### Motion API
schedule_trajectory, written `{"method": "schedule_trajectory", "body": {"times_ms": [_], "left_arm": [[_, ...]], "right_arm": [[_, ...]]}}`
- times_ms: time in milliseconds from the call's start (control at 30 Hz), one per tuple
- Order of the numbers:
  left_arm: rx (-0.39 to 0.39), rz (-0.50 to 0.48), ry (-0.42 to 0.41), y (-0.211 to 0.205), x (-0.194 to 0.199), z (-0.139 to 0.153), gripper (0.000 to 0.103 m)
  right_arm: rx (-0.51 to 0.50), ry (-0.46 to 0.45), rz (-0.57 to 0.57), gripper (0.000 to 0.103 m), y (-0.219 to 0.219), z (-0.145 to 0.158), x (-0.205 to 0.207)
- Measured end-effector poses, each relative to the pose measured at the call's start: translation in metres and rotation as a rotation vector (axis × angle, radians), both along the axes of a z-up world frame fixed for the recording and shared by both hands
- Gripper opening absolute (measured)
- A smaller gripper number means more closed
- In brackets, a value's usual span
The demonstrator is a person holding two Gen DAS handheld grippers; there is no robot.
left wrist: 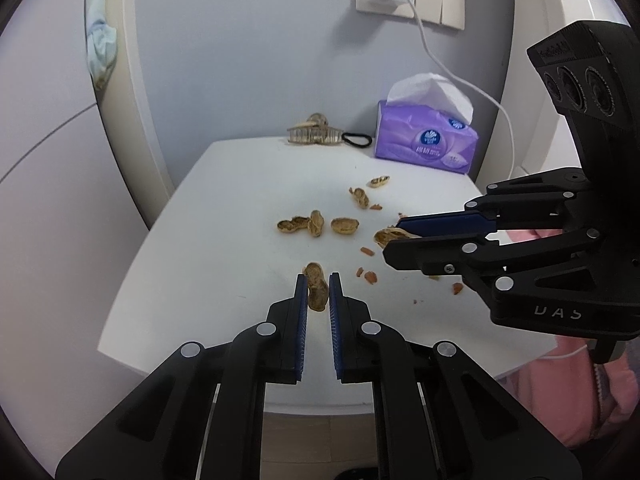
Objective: Collect trash
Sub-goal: 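Lift the held shell with the left tool off the cabinet, then carry the held shell with the left tool over the bin opening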
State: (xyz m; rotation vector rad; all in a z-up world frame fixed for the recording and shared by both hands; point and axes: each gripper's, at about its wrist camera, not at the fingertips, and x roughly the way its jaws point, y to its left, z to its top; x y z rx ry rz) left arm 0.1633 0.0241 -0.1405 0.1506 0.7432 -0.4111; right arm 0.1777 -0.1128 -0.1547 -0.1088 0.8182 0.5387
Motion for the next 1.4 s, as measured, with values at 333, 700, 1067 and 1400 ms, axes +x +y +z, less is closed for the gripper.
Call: {"method": "schedule_trajectory", "body": {"times_ms": [333,700,1067,1400], "left_arm": [[0.008,0.052,-0.04,0.021,-0.036,0.031,0.009],[0.027,0.138,-0.073,0.061,-0.097,0.061,0.009],[0.033,0.287,-0.076,0.12,-0.17,0.072,0.009],[0.033,0.419,-0.048,0.163,-0.238,0.062,0.009]], "right_arm": [[0.015,-0.042,0.047,0.018,0.025,0.028,-0.029],[0.042,-0.081,0.148,0.017,0.075,0.055,-0.076],[0.054,-0.084,0.297,0.017,0.137,0.061,-0.131],[0.037,-0.055,0.426,0.017,0.187,0.048,-0.182]]}}
